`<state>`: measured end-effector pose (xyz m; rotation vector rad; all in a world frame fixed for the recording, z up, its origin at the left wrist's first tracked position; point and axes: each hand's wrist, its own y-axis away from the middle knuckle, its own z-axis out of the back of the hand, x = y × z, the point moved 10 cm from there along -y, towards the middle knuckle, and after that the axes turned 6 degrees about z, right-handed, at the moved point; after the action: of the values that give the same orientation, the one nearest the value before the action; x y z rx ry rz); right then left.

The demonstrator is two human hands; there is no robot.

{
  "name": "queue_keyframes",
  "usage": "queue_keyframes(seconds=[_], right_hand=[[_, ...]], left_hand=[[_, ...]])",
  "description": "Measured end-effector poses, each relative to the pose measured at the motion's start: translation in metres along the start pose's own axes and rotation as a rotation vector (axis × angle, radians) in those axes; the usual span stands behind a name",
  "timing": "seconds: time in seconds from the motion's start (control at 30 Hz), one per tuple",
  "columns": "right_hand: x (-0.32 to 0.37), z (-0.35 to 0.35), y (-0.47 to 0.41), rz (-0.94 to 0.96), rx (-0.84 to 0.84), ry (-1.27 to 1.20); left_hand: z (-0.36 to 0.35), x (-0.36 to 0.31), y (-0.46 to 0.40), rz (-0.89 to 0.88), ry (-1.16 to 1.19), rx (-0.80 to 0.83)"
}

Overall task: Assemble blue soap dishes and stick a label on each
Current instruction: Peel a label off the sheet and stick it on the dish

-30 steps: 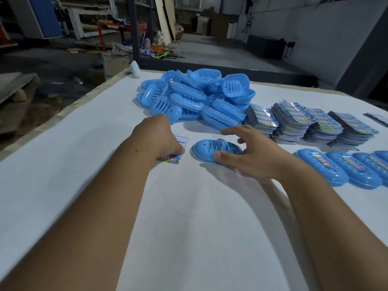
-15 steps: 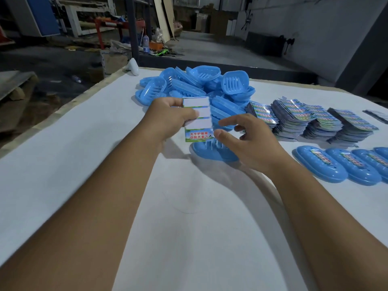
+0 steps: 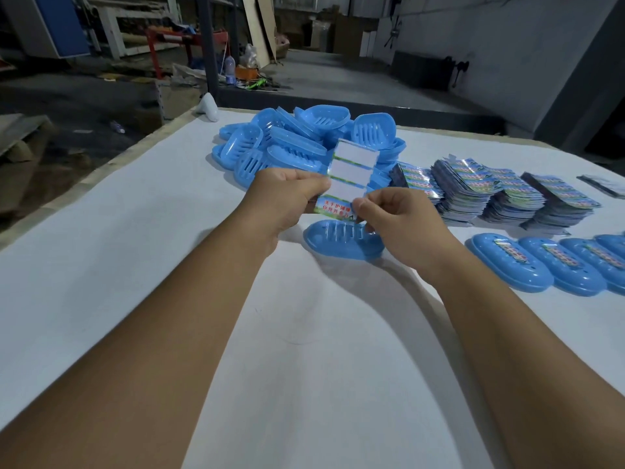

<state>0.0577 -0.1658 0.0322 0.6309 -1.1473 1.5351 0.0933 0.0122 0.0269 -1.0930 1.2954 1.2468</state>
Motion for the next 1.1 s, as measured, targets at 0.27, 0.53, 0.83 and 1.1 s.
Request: queue_keyframes(seconds=[0.27,0.53,0.83,1.1], right_hand=[[-0.005,0.016,-0.006,0.0,-0.129,-0.051],[-0.01,0.021,-0.007,-0.005,-0.174,-0.008],[0.007,0.01,-0.003,0.117,-0.098,0.138],[0.013,0.007,0.0,0.108,-0.059,0.048]], left_hand=[[-0.006,-0.002,0.004,-0.042,-0.114,0.029],[-0.001,-0.004,0.004,-0.057,-0.171,-0.019],[-0.009,-0.016,0.01,-0.214,-0.195,-0.004],[-0.014,-0.023,0.011,-0.313,-0.315,-0.02]])
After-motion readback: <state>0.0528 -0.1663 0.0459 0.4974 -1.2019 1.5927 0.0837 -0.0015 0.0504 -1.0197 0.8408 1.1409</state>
